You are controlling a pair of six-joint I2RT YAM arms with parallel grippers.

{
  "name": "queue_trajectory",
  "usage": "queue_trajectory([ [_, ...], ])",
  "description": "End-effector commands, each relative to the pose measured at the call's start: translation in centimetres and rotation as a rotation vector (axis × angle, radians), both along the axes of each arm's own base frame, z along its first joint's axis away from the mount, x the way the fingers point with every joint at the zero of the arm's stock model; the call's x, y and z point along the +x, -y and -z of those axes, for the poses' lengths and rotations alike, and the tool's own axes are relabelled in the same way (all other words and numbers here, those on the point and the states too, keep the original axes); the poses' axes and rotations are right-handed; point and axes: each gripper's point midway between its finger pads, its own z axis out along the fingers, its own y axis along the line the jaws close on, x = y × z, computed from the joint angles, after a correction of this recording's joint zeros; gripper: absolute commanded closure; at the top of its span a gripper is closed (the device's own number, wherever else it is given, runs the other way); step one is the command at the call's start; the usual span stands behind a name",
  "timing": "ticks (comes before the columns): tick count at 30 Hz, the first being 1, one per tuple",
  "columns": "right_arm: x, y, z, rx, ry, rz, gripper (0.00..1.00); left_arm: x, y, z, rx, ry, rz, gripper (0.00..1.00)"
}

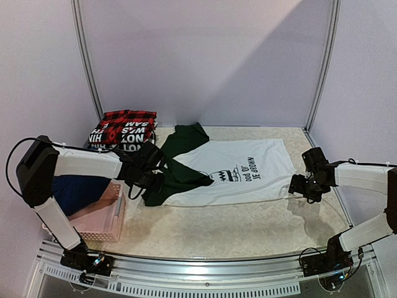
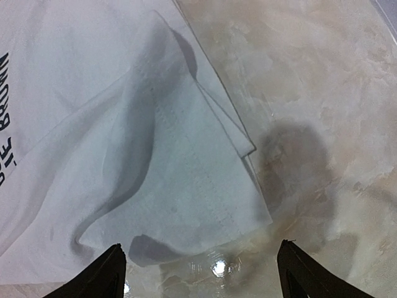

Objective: Fold and stack the mixed laundry pile
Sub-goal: Adjust the 1/3-folded T-shirt at the center of the board.

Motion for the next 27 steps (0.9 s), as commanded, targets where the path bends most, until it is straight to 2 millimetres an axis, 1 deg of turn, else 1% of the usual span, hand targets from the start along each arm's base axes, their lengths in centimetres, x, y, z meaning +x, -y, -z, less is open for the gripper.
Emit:
queue_trajectory([
  [1, 0.3, 0.1, 0.1, -0.001, -0.004, 0.007, 0.15, 1.5, -2.1, -0.3, 0.084, 0.028, -0.051, 1.0],
  [2, 0.2, 0.1, 0.1, -0.001, -0.005, 0.007, 0.15, 1.5, -2.1, 0.0, 0.095, 0.022, -0.053, 0.98],
  [3, 0.2, 0.1, 0.1, 0.0, -0.004, 0.009, 0.15, 1.5, -2.0, 0.3, 0.096, 0.013, -0.052, 0.89],
  [5, 0.2, 0.0, 0.0, 0.009, 0.007, 0.006, 0.16, 1.2, -1.6, 0.8, 0.07, -0.006, -0.045, 0.61],
  [6, 0.2, -0.2, -0.1, 0.018, 0.017, 0.002, 0.16, 0.9, -1.4, 0.8, 0.055, -0.008, -0.045, 0.49],
  [7, 0.2, -0.3, -0.3, 0.027, 0.028, -0.001, 0.16, 0.7, -1.4, 0.5, 0.044, -0.001, -0.049, 0.41],
  [9, 0.1, -0.8, -0.7, 0.065, 0.059, -0.014, 0.17, -0.1, -1.7, -0.4, 0.034, 0.021, -0.063, 0.27],
  [10, 0.1, -1.1, -0.9, 0.092, 0.074, -0.017, 0.17, -0.6, -1.9, -1.1, 0.026, 0.035, -0.07, 0.18],
  [11, 0.1, -1.4, -1.0, 0.119, 0.08, -0.016, 0.18, -1.1, -2.3, -1.5, 0.017, 0.045, -0.081, 0.14],
  [12, 0.1, -1.5, -1.1, 0.144, 0.091, -0.013, 0.19, -1.5, -2.6, -2.0, 0.005, 0.055, -0.09, 0.12],
  [15, -0.4, -1.2, -0.9, 0.188, 0.101, 0.031, 0.22, -3.1, -3.9, -2.7, -0.021, 0.054, -0.12, 0.11],
  [17, -0.9, -0.7, -0.7, 0.203, 0.103, 0.069, 0.23, -4.3, -4.7, -2.4, -0.029, 0.038, -0.135, 0.13],
  [19, -1.4, 0.0, -0.8, 0.195, 0.108, 0.114, 0.23, -5.3, -5.1, -2.1, -0.057, 0.022, -0.147, 0.15],
  [21, -1.8, 0.6, -0.8, 0.193, 0.12, 0.161, 0.23, -6.2, -5.1, -1.8, -0.102, 0.01, -0.148, 0.18],
  [23, -2.0, 0.7, -0.6, 0.224, 0.144, 0.204, 0.24, -6.7, -4.7, -1.4, -0.148, -0.003, -0.14, 0.2],
  [25, -1.7, 0.8, -0.6, 0.251, 0.166, 0.229, 0.25, -7.1, -4.4, -0.9, -0.181, -0.012, -0.138, 0.22],
  [27, -1.3, 0.9, -0.1, 0.283, 0.16, 0.244, 0.26, -7.1, -4.0, -0.4, -0.208, -0.015, -0.138, 0.22],
])
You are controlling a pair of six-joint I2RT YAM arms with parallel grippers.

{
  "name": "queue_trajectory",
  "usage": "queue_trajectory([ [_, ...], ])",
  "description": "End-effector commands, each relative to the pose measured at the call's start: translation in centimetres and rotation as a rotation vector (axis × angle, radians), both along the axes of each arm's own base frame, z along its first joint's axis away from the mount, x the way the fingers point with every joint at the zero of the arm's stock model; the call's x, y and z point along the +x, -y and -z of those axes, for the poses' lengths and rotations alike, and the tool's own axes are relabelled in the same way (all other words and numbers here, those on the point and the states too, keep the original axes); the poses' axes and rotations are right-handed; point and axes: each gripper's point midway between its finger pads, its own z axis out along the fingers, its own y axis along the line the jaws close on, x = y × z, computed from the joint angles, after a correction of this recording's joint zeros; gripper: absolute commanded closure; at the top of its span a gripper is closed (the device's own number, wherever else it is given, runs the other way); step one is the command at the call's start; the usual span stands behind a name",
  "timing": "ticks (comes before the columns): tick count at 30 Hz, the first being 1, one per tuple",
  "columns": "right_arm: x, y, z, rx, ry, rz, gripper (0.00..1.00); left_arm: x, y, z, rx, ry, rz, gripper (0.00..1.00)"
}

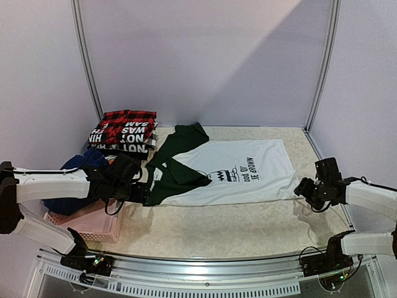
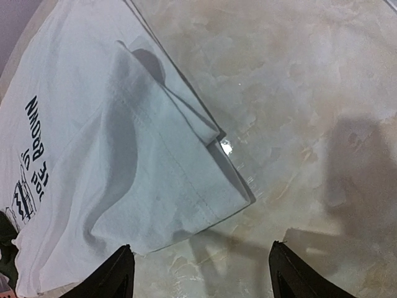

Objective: Fold and stack the mixed laundry pile
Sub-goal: Adjust the 1/3-folded T-shirt at the center of the board.

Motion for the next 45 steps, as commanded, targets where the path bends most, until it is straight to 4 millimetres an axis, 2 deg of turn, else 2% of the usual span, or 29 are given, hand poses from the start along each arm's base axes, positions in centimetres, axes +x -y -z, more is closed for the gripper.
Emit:
queue_trajectory([
  [1, 0.8, 0.0, 0.7, 0.102, 0.019, 0.065, 0.27, -1.0, 0.9, 1.6, -0.081, -0.04, -0.003, 0.22],
  [7, 1.8, 0.4, 3.1, 0.155, -0.011, 0.103, 0.38, -0.7, 2.1, 3.6, -0.145, -0.065, 0.005, 0.21],
  [10, 2.4, 0.8, 3.4, 0.179, -0.004, 0.116, 0.43, -0.4, 2.5, 4.2, -0.15, -0.08, -0.001, 0.21],
  [14, 3.1, 0.8, 3.6, 0.183, -0.017, 0.109, 0.5, -0.3, 2.0, 4.4, -0.131, -0.085, -0.038, 0.21],
  [16, 3.7, 0.7, 3.6, 0.183, -0.011, 0.102, 0.58, -0.3, 1.9, 4.4, -0.123, -0.09, -0.048, 0.21],
  [20, 4.4, 0.7, 3.5, 0.186, -0.001, 0.092, 0.82, -0.1, 1.8, 5.0, -0.111, -0.097, -0.057, 0.24],
  [22, 4.4, 0.6, 3.5, 0.19, 0.0, 0.087, 0.91, 0.0, 2.0, 5.3, -0.116, -0.097, -0.058, 0.29],
  [25, 4.4, 0.6, 3.5, 0.193, 0.004, 0.08, 0.99, 0.3, 2.2, 5.8, -0.118, -0.095, -0.057, 0.4],
  [27, 4.5, 0.6, 3.5, 0.193, 0.006, 0.076, 1.0, 0.6, 2.6, 6.2, -0.122, -0.094, -0.048, 0.48],
  [30, 4.5, 0.6, 3.4, 0.191, 0.009, 0.068, 1.0, 1.1, 3.2, 6.1, -0.136, -0.079, -0.034, 0.7],
  [33, 4.6, 0.5, 3.5, 0.191, 0.009, 0.061, 1.0, 1.5, 3.6, 5.8, -0.145, -0.066, -0.023, 0.86],
  [36, 4.7, 0.5, 3.3, 0.193, 0.012, 0.059, 1.0, 1.5, 3.6, 5.1, -0.146, -0.06, -0.019, 0.98],
  [39, 5.0, 0.6, 2.7, 0.188, 0.02, 0.058, 1.0, 1.6, 3.5, 4.0, -0.137, -0.051, -0.016, 1.0],
  [45, 6.9, 0.7, -0.2, 0.172, 0.061, 0.047, 1.0, 3.4, 4.3, 0.0, -0.12, -0.002, 0.006, 1.0],
])
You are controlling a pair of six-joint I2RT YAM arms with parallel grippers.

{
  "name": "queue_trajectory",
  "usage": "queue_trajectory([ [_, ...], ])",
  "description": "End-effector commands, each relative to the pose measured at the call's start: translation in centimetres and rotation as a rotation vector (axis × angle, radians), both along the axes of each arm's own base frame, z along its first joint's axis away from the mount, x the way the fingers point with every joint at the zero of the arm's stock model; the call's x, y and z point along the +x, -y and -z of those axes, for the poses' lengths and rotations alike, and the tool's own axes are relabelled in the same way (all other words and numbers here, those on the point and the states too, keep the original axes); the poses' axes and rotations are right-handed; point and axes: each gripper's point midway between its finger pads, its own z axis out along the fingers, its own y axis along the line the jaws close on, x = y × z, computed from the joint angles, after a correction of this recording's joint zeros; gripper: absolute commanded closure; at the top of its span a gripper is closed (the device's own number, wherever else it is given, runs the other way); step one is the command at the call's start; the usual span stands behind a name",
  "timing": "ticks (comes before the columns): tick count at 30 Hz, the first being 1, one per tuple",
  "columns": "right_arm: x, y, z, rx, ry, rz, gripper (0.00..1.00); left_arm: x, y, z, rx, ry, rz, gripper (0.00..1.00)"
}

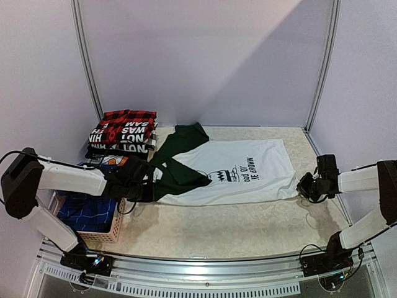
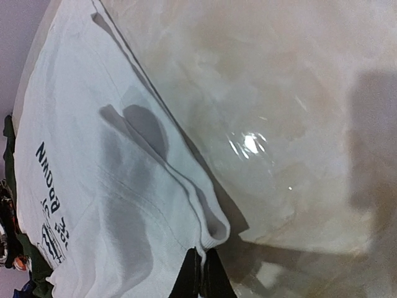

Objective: Fold and stack the mixed laundry pile
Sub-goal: Adjust the 1/3-folded T-shirt at the center of the board.

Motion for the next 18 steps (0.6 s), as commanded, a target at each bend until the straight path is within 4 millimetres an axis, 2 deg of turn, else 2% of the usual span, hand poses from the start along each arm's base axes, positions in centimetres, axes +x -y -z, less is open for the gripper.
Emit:
queue_trajectory([
  [1, 2.4, 0.0, -3.4, -0.015, 0.056, -0.021, 1.0, 2.0, 0.7, -3.8, 0.015, 0.054, 0.018, 1.0],
  [5, 5.3, 0.0, -7.2, -0.023, 0.089, -0.046, 1.0, 5.1, 1.6, -7.2, -0.007, 0.091, 0.028, 1.0],
  [7, 6.6, -0.5, -10.1, -0.014, 0.103, -0.082, 1.0, 6.6, 2.1, -10.2, -0.035, 0.115, 0.04, 1.0],
  [8, 7.3, -0.5, -12.0, -0.022, 0.127, -0.093, 1.0, 7.1, 2.1, -12.5, -0.043, 0.153, 0.036, 1.0],
  [10, 7.0, 0.1, -15.0, -0.063, 0.174, -0.084, 1.0, 6.9, 1.4, -16.4, -0.049, 0.231, 0.018, 1.0],
  [12, 5.5, 1.0, -16.3, -0.111, 0.204, -0.06, 1.0, 5.9, -0.2, -18.2, -0.021, 0.284, -0.031, 1.0],
  [14, 3.7, 1.4, -14.8, -0.135, 0.18, -0.049, 1.0, 4.5, -1.0, -16.0, -0.005, 0.236, -0.035, 1.0],
  [17, 0.9, 1.6, -9.9, -0.139, 0.092, -0.048, 1.0, 2.1, -0.7, -10.9, -0.053, 0.147, -0.022, 1.0],
  [18, -0.1, 2.2, -8.3, -0.14, 0.06, -0.025, 1.0, 1.1, -0.6, -9.3, -0.073, 0.119, -0.02, 1.0],
])
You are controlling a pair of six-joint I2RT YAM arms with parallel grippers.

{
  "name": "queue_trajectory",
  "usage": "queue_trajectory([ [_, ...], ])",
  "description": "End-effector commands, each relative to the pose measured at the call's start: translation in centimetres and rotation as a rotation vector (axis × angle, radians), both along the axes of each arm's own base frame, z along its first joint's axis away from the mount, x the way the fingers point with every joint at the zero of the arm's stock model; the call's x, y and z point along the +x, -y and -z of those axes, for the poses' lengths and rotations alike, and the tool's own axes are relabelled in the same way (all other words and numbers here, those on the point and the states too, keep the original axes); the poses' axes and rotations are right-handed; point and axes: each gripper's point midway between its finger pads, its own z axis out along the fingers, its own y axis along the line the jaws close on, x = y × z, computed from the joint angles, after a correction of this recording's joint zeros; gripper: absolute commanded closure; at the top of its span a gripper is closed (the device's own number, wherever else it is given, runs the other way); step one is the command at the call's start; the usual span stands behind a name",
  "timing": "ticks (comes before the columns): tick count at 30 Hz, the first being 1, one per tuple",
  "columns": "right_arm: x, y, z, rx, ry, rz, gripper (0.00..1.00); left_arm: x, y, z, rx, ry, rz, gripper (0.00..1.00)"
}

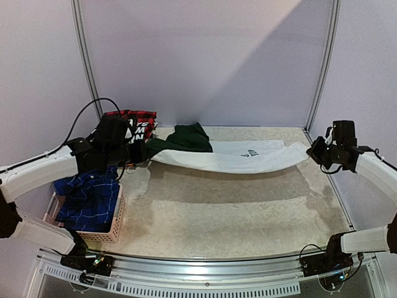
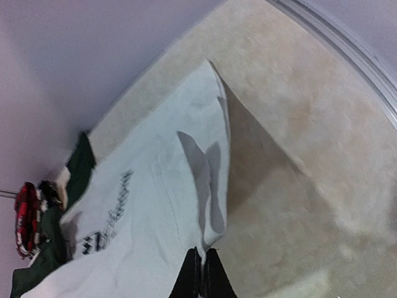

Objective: Fold and stack the mixed laundry pile
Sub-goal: Adjust the 1/3-folded T-shirt at the center of the board.

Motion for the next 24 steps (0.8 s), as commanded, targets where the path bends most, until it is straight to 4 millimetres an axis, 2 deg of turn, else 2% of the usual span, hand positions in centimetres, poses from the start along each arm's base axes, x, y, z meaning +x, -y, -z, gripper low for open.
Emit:
queue_trajectory([
  [1, -5.5, 2.5, 9.8, -0.046, -0.242, 0.085, 1.0, -4.7, -0.8, 10.2, 0.042, -0.215, 0.009, 1.0],
  [4, -7.5, 3.5, 11.8, -0.059, -0.277, 0.135, 1.0, -7.0, -1.0, 13.7, 0.075, -0.286, 0.024, 1.0],
  [8, -8.6, 3.9, 12.3, -0.071, -0.293, 0.16, 1.0, -8.8, -1.2, 16.0, 0.098, -0.332, 0.03, 1.0],
  [17, -11.7, 6.1, 12.2, -0.145, -0.326, 0.278, 1.0, -10.2, -0.4, 18.1, 0.143, -0.389, 0.056, 1.0],
  [24, -14.7, 7.5, 12.0, -0.171, -0.306, 0.382, 1.0, -12.2, 0.4, 18.8, 0.178, -0.411, 0.079, 1.0],
])
